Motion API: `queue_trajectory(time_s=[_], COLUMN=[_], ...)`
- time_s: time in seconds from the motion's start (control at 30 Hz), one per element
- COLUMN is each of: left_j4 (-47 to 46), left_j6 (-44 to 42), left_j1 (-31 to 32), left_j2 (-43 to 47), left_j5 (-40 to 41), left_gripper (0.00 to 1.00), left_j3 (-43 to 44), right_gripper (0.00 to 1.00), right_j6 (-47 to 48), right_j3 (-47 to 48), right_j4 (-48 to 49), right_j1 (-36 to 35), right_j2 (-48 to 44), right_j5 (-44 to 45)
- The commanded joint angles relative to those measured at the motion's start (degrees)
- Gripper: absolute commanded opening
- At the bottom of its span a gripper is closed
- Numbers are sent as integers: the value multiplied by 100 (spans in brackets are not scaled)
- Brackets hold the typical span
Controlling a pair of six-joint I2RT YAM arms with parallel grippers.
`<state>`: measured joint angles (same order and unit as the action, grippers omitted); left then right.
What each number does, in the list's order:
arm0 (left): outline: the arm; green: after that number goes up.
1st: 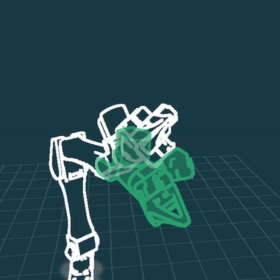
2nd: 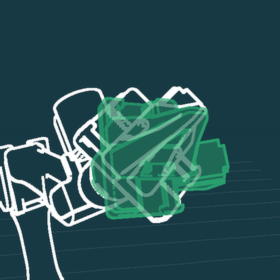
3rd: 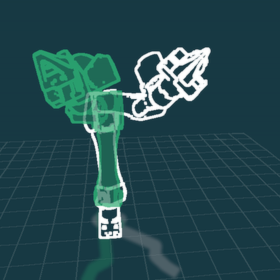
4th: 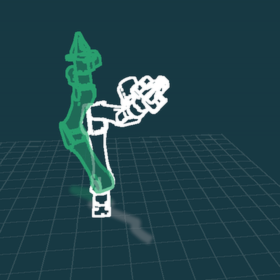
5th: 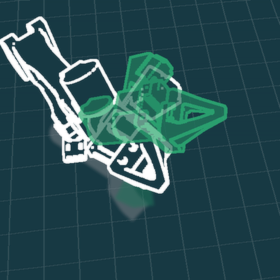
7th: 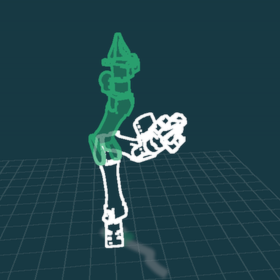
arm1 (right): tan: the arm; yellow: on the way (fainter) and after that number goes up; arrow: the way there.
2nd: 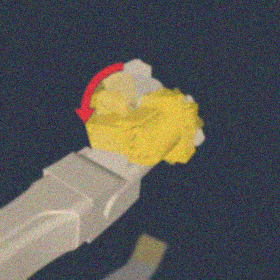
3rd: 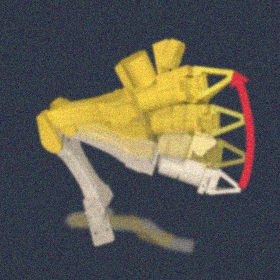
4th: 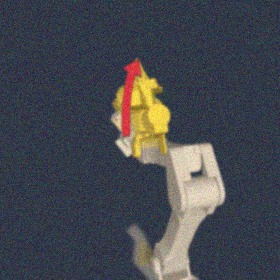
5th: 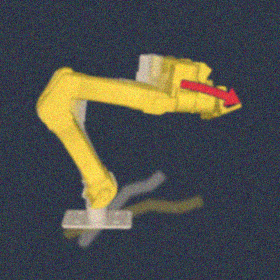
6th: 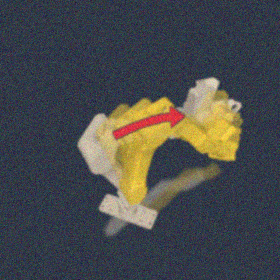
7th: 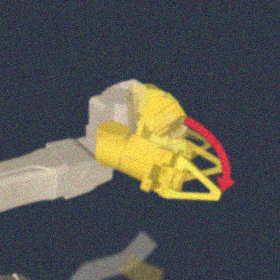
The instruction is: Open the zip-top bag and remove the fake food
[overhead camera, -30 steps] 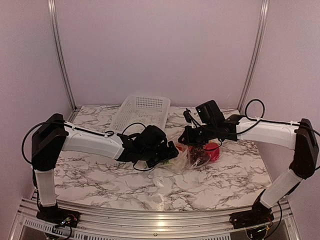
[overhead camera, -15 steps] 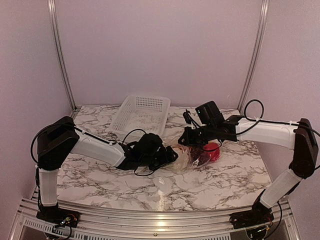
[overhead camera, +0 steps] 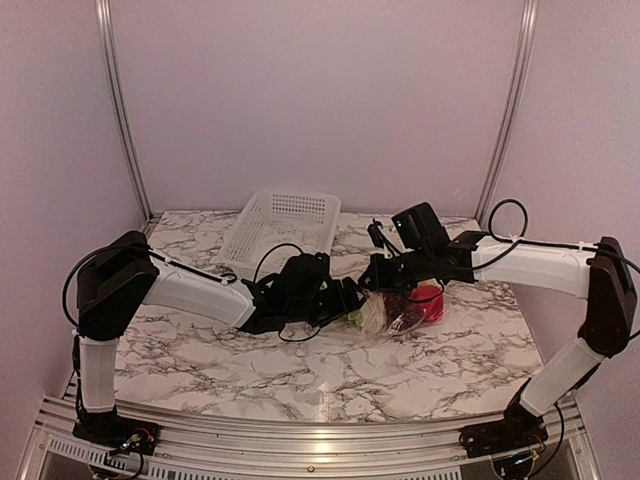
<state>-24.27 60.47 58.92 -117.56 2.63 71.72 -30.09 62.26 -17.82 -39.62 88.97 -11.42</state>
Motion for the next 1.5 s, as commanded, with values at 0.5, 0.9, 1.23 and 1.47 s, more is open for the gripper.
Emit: queue_trajectory(time_s=[0.5, 0.9, 1.23, 1.47], left_j4=[-44, -1158, -665, -50], left_j6=[-149, -845, -1256, -1324], left_j1=[-117, -83, -82, -160], left_j2=[654, 1478, 2271, 3043], left_j5=[-236, -738, -699, -290], left_gripper=[12, 0, 0, 0], left_j3=[-561, -1426, -1541, -1738], right_gripper=[0, 0, 0, 0], right_j6=[107, 88, 154, 174], right_j3=[5, -50, -92, -100], right_j4=[-87, 1, -64, -89], right_j1=[279, 296, 293, 297], right_j2=[-135, 45, 18, -24], right_j5=[132, 81, 219, 221])
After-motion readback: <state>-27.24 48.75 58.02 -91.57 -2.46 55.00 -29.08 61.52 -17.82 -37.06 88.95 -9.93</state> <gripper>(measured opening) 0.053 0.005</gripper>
